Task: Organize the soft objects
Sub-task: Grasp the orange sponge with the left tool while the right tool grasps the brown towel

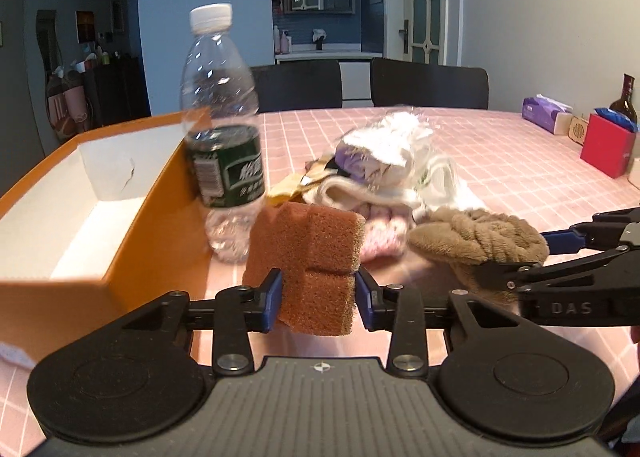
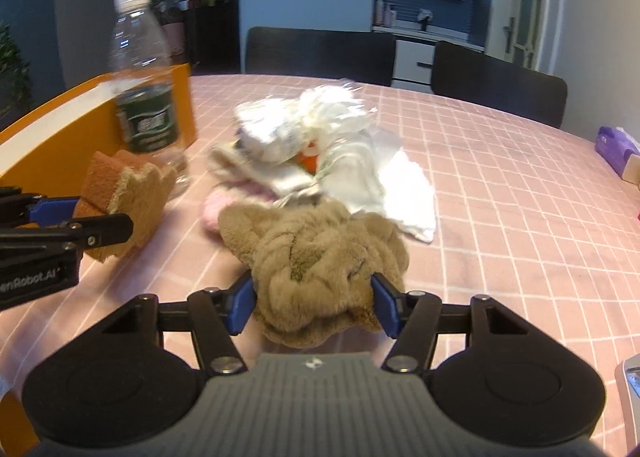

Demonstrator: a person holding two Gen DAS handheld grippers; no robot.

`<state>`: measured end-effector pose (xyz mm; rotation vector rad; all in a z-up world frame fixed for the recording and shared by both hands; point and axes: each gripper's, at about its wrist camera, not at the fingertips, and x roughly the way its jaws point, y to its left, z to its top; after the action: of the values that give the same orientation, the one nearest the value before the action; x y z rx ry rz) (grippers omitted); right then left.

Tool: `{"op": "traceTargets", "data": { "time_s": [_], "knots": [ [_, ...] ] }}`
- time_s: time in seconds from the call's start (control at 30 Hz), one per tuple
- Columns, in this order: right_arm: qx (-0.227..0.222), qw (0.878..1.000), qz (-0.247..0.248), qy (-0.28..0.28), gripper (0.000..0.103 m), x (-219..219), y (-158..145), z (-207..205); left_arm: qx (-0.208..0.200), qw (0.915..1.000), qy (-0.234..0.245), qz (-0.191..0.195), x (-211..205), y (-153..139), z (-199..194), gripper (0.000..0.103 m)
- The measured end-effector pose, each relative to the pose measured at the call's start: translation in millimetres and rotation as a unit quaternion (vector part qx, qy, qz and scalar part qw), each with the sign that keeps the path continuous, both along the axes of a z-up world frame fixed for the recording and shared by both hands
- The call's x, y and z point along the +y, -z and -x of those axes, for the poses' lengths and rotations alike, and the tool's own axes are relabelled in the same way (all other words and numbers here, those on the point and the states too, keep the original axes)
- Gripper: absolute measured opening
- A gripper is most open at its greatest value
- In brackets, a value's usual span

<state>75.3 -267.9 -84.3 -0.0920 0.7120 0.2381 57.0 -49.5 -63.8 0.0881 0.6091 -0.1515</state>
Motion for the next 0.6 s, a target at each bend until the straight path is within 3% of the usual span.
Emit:
{"op": "traceTargets", "data": {
  "time_s": [0.23,0.33,0.4,0.43,0.47,0.6],
  "knots": [
    [0.01,0.999,0.031,-0.012,0.062,14,13,16,0.01,0.9998,-0.019,-0.001,10,13,12,0.044],
    [0.004,0.999,0.038,-0.003,0.069,15,14,18,0.011,0.9993,-0.036,0.003,13,18,13,0.048],
    [-0.001,0.999,0.041,0.007,0.089,16,13,17,0.011,0.9989,-0.045,0.008,14,20,11,0.061],
    [-0.006,0.999,0.043,0.012,0.093,17,14,16,0.009,0.9987,-0.049,0.013,15,21,9,0.068],
    [-0.008,0.999,0.046,0.015,0.096,17,14,13,0.007,0.9985,-0.053,0.016,15,22,7,0.07],
    [0.004,0.999,0.041,0.019,0.099,21,20,-4,0.011,0.9979,-0.062,0.015,12,28,0,0.071]
  ]
}}
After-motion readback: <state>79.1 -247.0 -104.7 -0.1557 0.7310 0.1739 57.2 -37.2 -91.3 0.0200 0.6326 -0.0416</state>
